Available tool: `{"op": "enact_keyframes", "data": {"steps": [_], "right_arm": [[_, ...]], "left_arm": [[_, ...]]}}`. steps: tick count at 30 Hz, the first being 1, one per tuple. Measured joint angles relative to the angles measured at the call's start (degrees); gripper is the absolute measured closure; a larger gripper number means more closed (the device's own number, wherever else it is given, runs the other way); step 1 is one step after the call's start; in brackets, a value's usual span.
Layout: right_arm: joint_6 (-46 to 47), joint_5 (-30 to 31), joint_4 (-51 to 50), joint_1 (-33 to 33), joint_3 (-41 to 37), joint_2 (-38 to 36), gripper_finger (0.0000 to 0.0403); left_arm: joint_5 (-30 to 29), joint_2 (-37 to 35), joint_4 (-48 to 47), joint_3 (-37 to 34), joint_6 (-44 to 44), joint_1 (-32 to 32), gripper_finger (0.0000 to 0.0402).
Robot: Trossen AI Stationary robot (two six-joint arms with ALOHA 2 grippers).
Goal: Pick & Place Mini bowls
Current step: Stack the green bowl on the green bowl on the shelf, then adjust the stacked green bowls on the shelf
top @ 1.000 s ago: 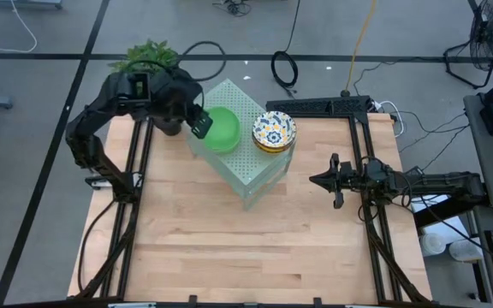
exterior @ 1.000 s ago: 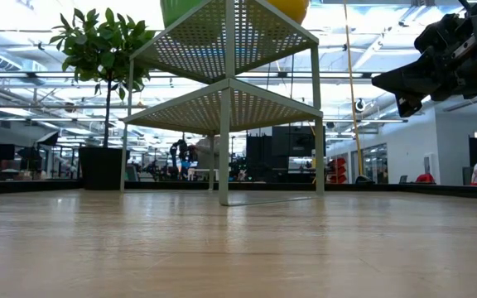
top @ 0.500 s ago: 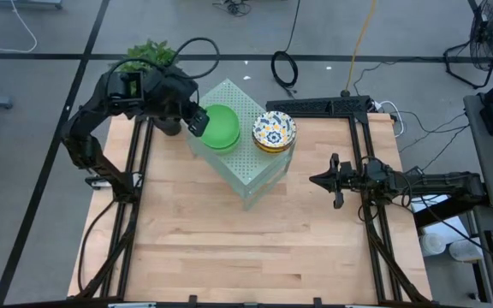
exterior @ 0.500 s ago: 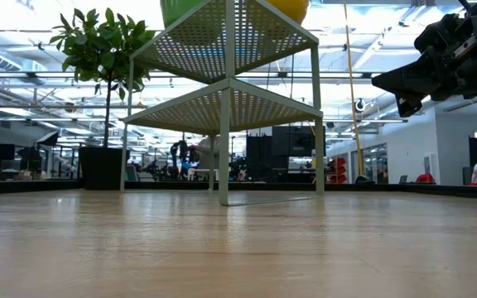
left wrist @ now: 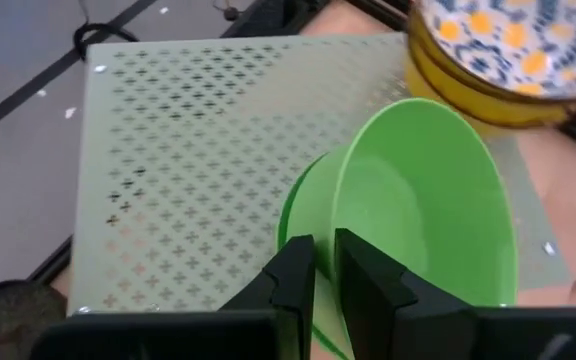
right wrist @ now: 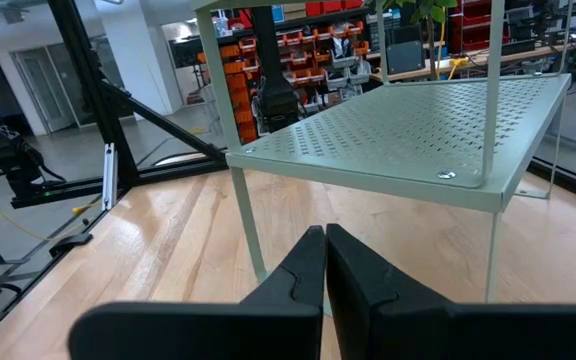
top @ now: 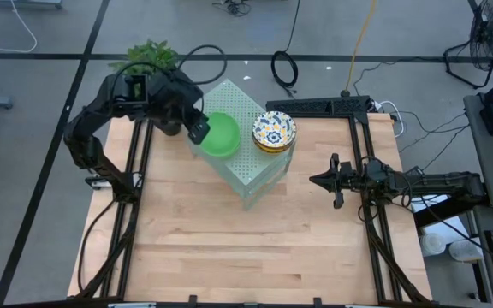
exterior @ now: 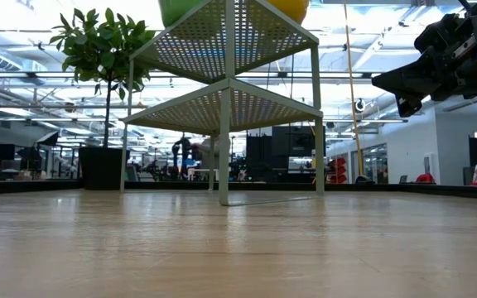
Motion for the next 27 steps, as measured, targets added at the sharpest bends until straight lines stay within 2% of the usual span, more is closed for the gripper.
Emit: {"op": "enact_keyframes", "data": {"steps": [6,14,16,19,22,27], "right_arm": [[0.0,-0.01,0.0,0.0,0.0,0.0,0.0403],[0.15,-0.01,0.0,-0.01,0.0,0.0,0.0403],[0.15,-0.01,0.0,0.0,0.0,0.0,0.0403],[0.15,-0.01,0.0,-0.01,0.0,0.0,0.0403],[0.15,0.01,0.0,-0.01,0.0,0.0,0.0403],[0.52,-0.01,-0.22,-0.01,0.0,0.0,0.0403]], "left_arm": [[-1.61,0.0,0.2,0.0,1.72,-0.83,0.0355],[-8.23,0.0,1.82,0.0,2.05,-0.81,0.0355],[-7.28,-0.09,3.0,0.0,2.52,-0.82,0.0355],[-1.57,-1.04,4.23,0.0,3.93,-1.28,0.0355],[1.88,-1.96,3.67,0.04,8.41,-4.32,0.0355],[-1.99,-1.9,1.91,-0.1,10.87,-15.03,0.0355]]}}
